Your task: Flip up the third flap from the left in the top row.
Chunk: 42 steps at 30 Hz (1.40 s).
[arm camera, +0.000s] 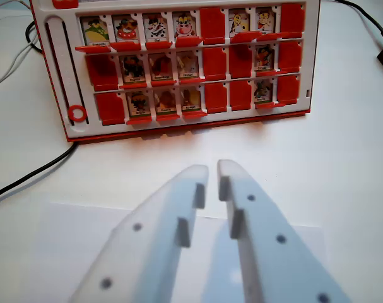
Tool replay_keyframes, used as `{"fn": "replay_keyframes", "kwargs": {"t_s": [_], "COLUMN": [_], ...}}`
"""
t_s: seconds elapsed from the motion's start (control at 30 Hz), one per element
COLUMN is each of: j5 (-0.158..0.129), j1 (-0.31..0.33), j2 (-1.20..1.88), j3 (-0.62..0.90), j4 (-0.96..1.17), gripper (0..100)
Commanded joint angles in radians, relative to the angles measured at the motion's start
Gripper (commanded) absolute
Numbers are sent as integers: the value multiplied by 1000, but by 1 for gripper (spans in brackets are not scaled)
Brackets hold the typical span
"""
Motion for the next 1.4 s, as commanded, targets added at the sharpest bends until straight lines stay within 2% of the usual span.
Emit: {"fn": "replay_keyframes", "kwargs": {"t_s": [0.0,1.2,1.37], "j5": [-3,12,14], "j1": [-8,-3,3], "j2": [0,0,-5], "j3": [-66,-52,-8], "j4": [-11,15,-49], "gripper": [1,1,1]}}
